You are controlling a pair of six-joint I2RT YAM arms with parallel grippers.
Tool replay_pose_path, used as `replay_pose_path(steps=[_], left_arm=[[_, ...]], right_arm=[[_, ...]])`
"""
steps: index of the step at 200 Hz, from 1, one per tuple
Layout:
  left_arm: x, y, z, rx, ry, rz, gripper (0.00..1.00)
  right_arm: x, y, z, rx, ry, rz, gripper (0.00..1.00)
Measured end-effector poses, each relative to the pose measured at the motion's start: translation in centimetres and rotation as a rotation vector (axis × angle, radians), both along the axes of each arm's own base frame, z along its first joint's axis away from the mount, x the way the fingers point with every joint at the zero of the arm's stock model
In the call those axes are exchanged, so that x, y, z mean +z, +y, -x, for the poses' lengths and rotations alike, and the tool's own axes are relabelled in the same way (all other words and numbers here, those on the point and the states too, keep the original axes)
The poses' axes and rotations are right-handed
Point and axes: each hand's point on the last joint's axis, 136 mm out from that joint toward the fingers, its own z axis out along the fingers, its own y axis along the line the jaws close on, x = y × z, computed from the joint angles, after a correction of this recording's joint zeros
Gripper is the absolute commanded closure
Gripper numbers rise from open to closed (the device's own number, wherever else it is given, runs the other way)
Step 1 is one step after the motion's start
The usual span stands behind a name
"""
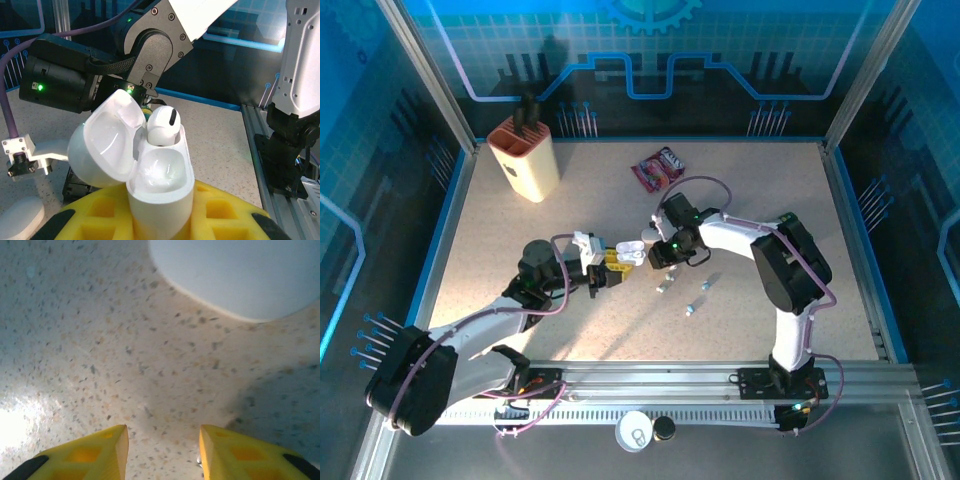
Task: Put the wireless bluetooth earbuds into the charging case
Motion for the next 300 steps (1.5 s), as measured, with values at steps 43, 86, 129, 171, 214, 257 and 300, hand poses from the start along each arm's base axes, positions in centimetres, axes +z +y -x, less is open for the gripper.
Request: replay_pose_path(steps=[43,86,129,171,214,257,300], left_arm=[[-0.1,0.0,0.0,0.002,0.006,-0.003,0.86],[-0.1,0.0,0.0,0.002,0.005,-0.003,0.86],[-0.1,0.0,0.0,0.002,0.005,-0.003,0.86],[-0.1,0.0,0.0,0.002,0.005,-0.002,0.86],[-0.2,0.1,0.1,0.002,0.008,-0.004,0.86],[-0.2,0.0,0.1,0.002,0.008,-0.004,0.86],[-0.3,0.0,0.1,0.002,0.009,-0.005,0.86]], right_arm=[[-0.1,0.5,1.5,0.066,0.022,0.035,0.59],[-0.2,0.5,2.9,0.131,0.025,0.082,0.57],[1.5,0.7,4.3,0.166,-0.015,0.065,0.43],[4.8,-0.5,3.1,0.014,-0.159,-0.052,0.48],[3.1,-5.7,1.8,-0.372,-0.051,-0.205,0.57],[0.3,-5.5,3.4,-0.482,0.100,-0.276,0.61],[0.0,-4.5,2.8,-0.492,0.122,-0.325,0.63]])
